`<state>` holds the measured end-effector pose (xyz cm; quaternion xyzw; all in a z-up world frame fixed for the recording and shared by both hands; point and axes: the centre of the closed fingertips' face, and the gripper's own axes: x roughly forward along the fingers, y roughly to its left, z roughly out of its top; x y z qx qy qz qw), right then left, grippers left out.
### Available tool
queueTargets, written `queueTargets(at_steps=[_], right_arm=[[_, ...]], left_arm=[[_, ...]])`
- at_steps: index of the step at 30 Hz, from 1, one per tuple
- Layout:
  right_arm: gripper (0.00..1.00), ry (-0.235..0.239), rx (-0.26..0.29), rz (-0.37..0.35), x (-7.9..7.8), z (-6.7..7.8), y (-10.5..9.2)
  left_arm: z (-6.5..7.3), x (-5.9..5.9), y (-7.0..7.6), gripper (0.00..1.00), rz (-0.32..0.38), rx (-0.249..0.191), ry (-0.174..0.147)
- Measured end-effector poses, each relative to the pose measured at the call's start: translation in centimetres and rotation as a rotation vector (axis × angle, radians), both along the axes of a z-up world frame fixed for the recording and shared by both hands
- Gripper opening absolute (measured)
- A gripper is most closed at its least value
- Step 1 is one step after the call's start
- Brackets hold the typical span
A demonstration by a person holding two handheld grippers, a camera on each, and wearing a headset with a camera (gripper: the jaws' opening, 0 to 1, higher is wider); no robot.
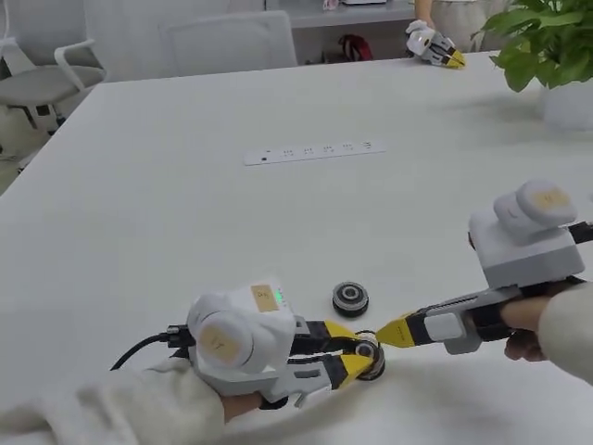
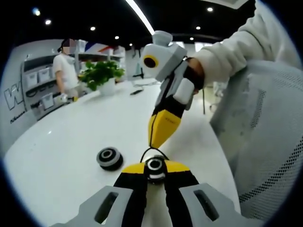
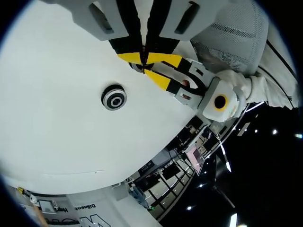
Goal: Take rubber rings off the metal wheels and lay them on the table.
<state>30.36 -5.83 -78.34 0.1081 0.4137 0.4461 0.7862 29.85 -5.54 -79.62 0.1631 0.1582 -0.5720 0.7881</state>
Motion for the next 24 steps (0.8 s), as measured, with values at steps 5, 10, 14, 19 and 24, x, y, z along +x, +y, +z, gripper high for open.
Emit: queueTargets(at_steps=[5,10,14,19,24], right_arm=[[0.00,0.005,-0.002,0.001,0.0,0.0,0.0],[0.00,0.012,-0.005,-0.002,0.0,-0.2,-0.3],[0.00,0.016,0.003,-0.008,0.1,-0.1,-0.4],[0.00,0.018,0.012,-0.007,0.1,0.2,-0.4],[0.00,0.017,0.018,-0.012,0.2,0.4,-0.6]], left_arm=[[0.1,0.0,0.0,0.15,0.010,0.047,0.014],[1.0,-0.4,-0.1,0.25,-0.010,0.048,0.010],[2.3,-0.4,-0.3,0.29,-0.024,0.033,-0.008],[3.2,-0.4,-0.2,0.41,-0.022,0.019,0.034],[4.7,-0.7,-0.3,0.55,-0.046,0.007,0.028]])
